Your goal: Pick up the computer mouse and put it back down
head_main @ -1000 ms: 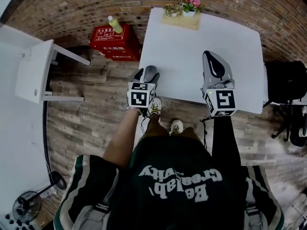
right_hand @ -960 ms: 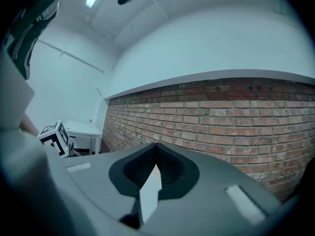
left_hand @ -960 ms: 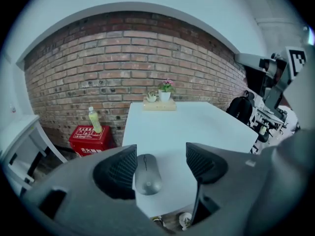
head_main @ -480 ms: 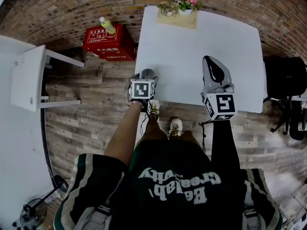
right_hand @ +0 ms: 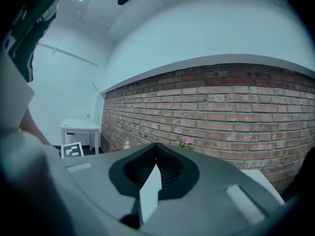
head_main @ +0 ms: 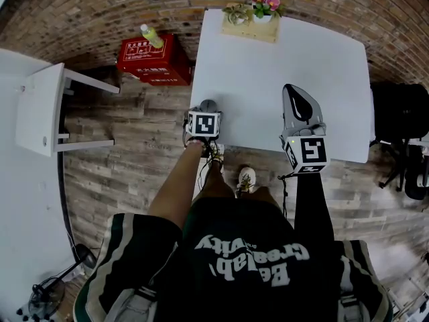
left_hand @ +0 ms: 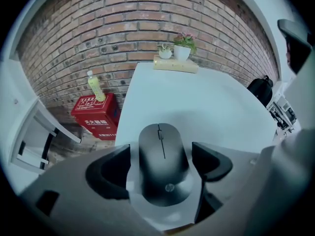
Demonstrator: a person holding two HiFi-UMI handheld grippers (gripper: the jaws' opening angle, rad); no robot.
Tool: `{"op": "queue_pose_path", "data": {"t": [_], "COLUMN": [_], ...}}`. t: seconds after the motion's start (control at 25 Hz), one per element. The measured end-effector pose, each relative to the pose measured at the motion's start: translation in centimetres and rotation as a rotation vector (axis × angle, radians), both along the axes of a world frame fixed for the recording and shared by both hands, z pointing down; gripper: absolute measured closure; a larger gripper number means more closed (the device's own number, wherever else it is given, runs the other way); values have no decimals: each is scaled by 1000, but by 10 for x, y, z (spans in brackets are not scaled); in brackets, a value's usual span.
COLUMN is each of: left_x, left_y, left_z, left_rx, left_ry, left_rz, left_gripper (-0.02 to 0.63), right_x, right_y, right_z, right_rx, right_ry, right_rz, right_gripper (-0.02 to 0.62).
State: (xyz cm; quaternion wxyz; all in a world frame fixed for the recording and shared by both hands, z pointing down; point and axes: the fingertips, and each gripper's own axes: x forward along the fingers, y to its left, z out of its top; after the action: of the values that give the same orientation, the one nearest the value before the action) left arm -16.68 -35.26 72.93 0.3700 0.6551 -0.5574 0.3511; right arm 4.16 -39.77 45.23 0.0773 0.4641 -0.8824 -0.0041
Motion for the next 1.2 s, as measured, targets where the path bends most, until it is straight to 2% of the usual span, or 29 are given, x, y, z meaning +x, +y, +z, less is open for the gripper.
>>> {"op": "queue_pose_path", "data": {"t": [0.28, 0.36, 0.6, 0.68, 0.76, 0.96, 1.2], "left_x": [0, 4, -1, 5, 4, 7, 21], "left_y": [-3, 1, 4, 4, 3, -2, -19], "left_z": [-1, -2, -5, -3, -5, -25, -95], "left_rx": [28, 4, -12, 1, 17, 74, 256], "left_ry": [-9, -8, -35, -10, -34, -42, -10], "left_rz": [9, 28, 55, 86, 122, 143, 166], "left_gripper": [212, 307, 310, 311, 313, 313, 313], "right_x": [-2, -2, -1, 2, 4, 6, 15], "right_y": [0, 2, 3, 3, 3, 2, -2], "right_z": [3, 6, 5, 4, 2, -6, -35], "right_rx": [-1, -6, 0, 2, 5, 24, 79], "right_ry": [3, 4, 14, 14, 11, 3, -29], "right_rz": [-2, -2, -1, 6, 12, 19, 40], "right_gripper": [581, 581, 581, 581, 581, 581, 581]}}
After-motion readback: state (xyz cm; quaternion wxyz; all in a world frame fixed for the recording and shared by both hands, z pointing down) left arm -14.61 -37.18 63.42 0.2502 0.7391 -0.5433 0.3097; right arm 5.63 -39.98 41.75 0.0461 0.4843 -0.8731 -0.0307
